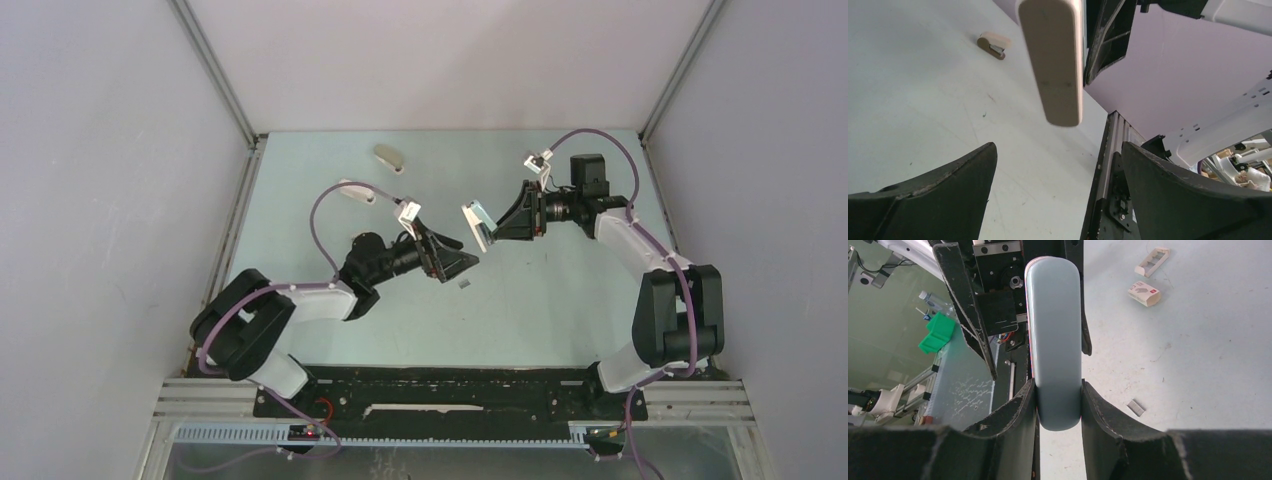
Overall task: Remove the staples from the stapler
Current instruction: Unload the staple at the center of the board.
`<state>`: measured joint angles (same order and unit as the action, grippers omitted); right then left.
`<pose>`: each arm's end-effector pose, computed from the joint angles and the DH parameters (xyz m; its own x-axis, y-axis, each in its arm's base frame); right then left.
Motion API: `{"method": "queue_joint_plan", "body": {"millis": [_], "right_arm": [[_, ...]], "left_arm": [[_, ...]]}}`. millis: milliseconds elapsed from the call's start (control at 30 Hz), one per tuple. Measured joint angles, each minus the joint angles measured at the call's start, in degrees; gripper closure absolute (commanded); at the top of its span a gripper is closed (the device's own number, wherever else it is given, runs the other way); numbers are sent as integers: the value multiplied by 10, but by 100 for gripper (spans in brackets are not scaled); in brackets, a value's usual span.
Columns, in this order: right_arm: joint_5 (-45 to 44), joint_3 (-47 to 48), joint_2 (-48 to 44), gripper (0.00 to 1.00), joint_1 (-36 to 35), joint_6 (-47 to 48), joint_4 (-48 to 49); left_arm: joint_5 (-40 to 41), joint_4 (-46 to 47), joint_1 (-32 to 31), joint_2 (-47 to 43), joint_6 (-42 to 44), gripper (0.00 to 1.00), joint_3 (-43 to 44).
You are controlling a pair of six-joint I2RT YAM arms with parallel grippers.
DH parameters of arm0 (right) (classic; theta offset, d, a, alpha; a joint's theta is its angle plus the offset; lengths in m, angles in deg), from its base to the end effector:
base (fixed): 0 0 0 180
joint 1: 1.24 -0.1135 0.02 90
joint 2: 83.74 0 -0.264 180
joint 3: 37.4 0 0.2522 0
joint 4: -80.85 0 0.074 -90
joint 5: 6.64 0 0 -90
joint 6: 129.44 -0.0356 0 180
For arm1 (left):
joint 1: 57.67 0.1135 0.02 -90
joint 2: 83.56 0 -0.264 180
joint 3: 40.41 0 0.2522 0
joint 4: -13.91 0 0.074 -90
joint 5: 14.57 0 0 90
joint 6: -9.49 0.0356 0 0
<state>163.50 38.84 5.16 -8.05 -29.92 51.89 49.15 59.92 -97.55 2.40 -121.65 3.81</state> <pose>0.3145 0.0729 0.2690 -0.5261 -0.0914 -0.8455 -0.8504 0.0685 0.5217 0.2164 -0.2014 0.2168 -0.5581 -0.3024 -0.7727 0.7257 0.2736 -0.6312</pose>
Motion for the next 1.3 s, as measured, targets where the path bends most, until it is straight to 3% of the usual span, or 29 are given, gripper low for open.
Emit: {"method": "queue_joint_plan", "body": {"millis": [267, 500, 767, 1067, 1300], "right_arm": [[6, -16, -4, 100, -11, -32, 31], [8, -17, -4, 100, -13, -39, 39], [10, -17, -4, 100, -13, -37, 38], [2, -17, -4, 100, -4, 16, 9], [-23, -3, 5, 100, 7, 158, -98]], "left_arm": [[-10, 31, -7, 49, -17, 15, 56], [-20, 51, -7, 71, -40, 48, 70], [-24, 57, -7, 82, -53, 76, 72], [-42, 40, 5, 82, -26, 90, 72], [-83, -14, 18, 82, 35, 92, 72]]}}
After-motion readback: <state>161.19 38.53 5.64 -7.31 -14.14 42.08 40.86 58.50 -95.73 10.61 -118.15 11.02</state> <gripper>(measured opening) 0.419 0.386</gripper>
